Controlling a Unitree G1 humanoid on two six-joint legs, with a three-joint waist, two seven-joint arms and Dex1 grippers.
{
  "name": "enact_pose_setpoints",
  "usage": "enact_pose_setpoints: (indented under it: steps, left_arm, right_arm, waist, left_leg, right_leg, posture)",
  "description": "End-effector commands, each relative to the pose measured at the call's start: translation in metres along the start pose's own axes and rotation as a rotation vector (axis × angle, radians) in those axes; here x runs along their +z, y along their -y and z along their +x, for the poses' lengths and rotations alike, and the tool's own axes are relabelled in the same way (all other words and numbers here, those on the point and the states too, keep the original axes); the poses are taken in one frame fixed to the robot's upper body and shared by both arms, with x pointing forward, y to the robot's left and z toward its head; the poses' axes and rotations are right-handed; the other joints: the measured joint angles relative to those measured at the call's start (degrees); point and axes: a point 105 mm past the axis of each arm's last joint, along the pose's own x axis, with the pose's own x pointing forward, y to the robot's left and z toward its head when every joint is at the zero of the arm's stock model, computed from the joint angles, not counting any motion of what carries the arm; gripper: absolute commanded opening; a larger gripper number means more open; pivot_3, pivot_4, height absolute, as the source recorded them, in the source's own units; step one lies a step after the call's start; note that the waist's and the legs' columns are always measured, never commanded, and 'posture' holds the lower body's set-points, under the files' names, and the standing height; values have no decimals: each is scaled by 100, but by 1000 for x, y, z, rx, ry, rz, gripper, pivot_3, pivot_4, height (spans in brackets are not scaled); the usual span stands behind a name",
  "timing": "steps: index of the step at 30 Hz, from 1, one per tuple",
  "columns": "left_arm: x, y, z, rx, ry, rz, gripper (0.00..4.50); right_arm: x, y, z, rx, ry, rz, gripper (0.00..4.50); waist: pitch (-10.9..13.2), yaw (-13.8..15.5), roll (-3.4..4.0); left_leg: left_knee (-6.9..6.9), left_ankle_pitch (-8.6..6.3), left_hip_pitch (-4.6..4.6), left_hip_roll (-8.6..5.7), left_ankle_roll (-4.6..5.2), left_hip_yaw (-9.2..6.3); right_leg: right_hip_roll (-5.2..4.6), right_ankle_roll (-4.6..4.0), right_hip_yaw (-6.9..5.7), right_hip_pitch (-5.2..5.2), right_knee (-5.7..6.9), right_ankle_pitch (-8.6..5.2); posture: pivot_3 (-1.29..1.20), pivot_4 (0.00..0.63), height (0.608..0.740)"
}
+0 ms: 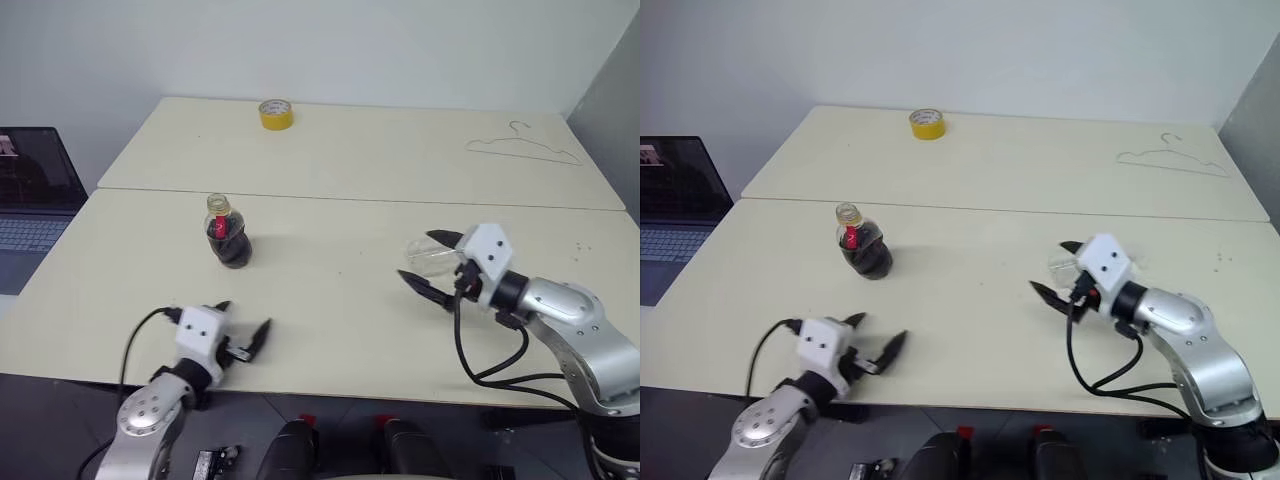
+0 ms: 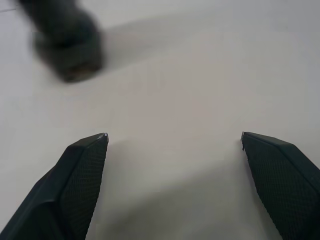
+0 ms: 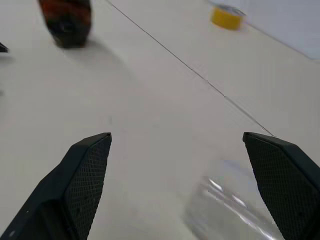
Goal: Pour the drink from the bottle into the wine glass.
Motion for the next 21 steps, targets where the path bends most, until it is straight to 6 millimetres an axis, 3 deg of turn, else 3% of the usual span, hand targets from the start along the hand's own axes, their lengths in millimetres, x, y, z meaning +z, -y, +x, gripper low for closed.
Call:
enact_pose_setpoints:
  steps: [1,4,9,13,21]
  left_arm:
    - [33,24,17,-154,84,49,4491]
    - [52,38,30,-256,126,61,4491]
    - [83,49,47,-373,169,94,4491]
    - [90,54,51,-418,183,108,4491]
    - [93,62,53,-478,183,91,4491]
  right_arm:
    - [-4,30,-13,-162,-15,-119,4500]
    - [-17,44,-18,-223,-81,-232,4500]
    - [-18,67,-18,-294,-130,-390,4500]
    - [-22,81,-12,-324,-198,-481,4500]
    - [-36,86,0,-253,-308,-744,4500]
  waist:
    - [0,-41,0]
    - [-3,-99,7]
    - [-2,-137,8]
    - [-2,-177,8]
    - [-2,-193,7]
  left_leg:
    - [0,0,1,3,0,2]
    - [-4,1,7,6,-3,16]
    - [-3,2,8,13,-4,16]
    - [-3,8,8,12,-14,21]
    - [0,13,6,9,-23,21]
  right_leg:
    - [4,0,1,0,1,0]
    - [7,0,11,-1,5,0]
    - [13,-1,12,-3,7,0]
    - [13,-1,17,-2,4,0]
    - [10,-1,17,-2,5,0]
  posture:
    - [0,150,740]
    - [0,150,740]
    - [0,150,740]
    - [0,150,740]
    - [0,150,740]
